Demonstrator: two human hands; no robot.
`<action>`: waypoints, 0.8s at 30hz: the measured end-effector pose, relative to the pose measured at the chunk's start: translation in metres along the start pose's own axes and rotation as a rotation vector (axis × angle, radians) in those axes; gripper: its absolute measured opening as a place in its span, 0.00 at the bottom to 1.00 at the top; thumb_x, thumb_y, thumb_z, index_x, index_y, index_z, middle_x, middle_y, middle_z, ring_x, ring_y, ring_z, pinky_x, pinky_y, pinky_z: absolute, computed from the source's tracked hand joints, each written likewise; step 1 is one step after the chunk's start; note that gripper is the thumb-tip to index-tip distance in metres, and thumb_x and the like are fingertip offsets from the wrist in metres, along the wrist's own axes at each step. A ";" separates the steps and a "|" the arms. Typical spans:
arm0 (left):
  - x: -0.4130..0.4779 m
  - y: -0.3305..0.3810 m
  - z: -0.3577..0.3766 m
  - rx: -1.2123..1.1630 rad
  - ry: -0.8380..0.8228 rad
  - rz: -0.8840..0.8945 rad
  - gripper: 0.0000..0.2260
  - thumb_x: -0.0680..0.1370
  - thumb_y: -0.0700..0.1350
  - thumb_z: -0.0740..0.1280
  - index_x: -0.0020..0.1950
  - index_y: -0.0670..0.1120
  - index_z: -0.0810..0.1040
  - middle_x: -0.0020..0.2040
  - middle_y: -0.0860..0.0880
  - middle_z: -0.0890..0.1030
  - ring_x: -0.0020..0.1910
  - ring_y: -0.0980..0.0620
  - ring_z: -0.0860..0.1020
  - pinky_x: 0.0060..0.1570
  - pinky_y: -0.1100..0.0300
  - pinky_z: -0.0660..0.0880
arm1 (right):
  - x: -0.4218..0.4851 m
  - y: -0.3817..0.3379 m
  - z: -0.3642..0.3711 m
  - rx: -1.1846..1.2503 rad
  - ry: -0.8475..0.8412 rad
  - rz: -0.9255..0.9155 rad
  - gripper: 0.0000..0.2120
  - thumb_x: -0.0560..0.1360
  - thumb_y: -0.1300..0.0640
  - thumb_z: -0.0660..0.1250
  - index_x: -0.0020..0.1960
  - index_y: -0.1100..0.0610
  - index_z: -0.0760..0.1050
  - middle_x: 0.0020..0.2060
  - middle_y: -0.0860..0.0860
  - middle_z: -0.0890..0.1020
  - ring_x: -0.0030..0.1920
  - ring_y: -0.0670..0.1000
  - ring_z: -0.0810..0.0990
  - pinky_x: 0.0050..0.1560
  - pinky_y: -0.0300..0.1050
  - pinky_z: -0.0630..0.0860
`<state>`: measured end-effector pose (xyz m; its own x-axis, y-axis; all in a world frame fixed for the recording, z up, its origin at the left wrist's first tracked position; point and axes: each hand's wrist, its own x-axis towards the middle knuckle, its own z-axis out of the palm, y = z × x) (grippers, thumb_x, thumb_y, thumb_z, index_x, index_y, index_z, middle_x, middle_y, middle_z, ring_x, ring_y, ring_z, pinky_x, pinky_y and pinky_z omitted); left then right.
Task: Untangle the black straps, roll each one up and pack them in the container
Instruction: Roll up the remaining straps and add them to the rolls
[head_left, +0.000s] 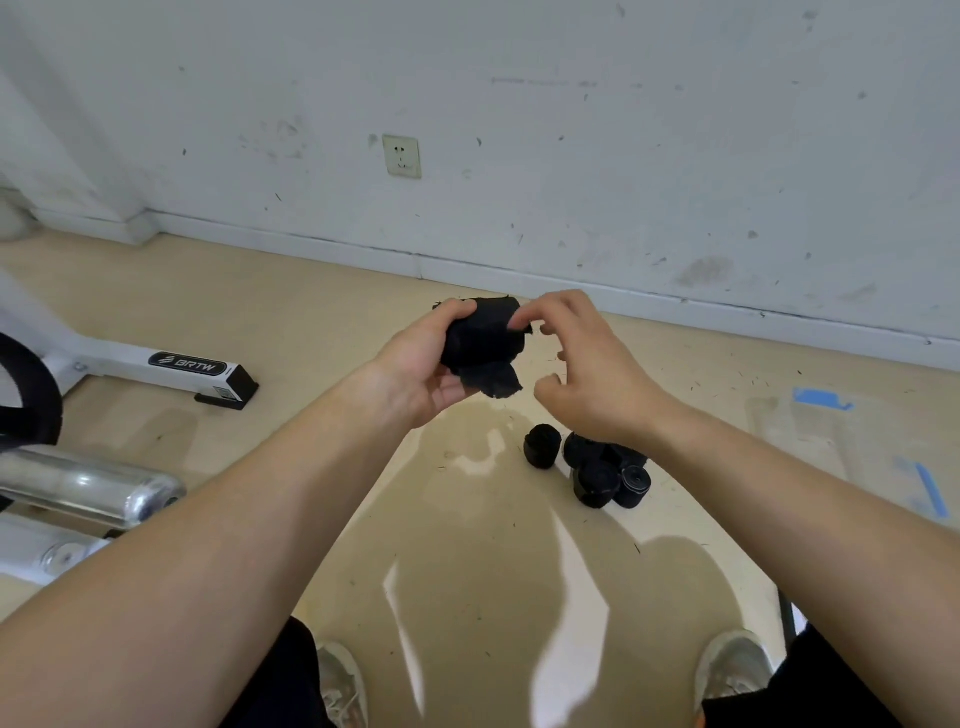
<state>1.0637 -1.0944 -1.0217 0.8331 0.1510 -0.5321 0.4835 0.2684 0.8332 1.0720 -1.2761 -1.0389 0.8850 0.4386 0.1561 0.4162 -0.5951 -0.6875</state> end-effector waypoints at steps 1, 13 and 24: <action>0.001 0.001 -0.001 -0.019 0.001 0.003 0.09 0.79 0.51 0.71 0.51 0.46 0.80 0.35 0.46 0.86 0.37 0.47 0.85 0.40 0.56 0.84 | -0.002 -0.001 0.000 -0.067 -0.022 -0.029 0.27 0.70 0.66 0.65 0.63 0.43 0.70 0.62 0.42 0.65 0.64 0.46 0.68 0.60 0.49 0.75; 0.001 -0.014 0.010 -0.013 -0.099 -0.045 0.07 0.80 0.47 0.70 0.54 0.45 0.80 0.45 0.43 0.84 0.44 0.44 0.86 0.48 0.52 0.85 | 0.007 -0.005 0.004 -0.120 0.168 -0.125 0.04 0.73 0.57 0.75 0.44 0.50 0.81 0.48 0.42 0.72 0.54 0.50 0.71 0.51 0.46 0.72; -0.006 -0.015 0.020 -0.074 -0.196 -0.083 0.06 0.81 0.46 0.69 0.54 0.43 0.78 0.51 0.37 0.83 0.58 0.37 0.84 0.55 0.51 0.82 | 0.012 0.010 0.011 0.149 0.261 0.046 0.05 0.79 0.61 0.68 0.49 0.54 0.71 0.58 0.51 0.72 0.55 0.47 0.72 0.52 0.23 0.65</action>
<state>1.0570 -1.1181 -1.0279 0.8311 -0.0607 -0.5529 0.5376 0.3425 0.7705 1.0848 -1.2698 -1.0516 0.9340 0.2144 0.2858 0.3562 -0.4965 -0.7916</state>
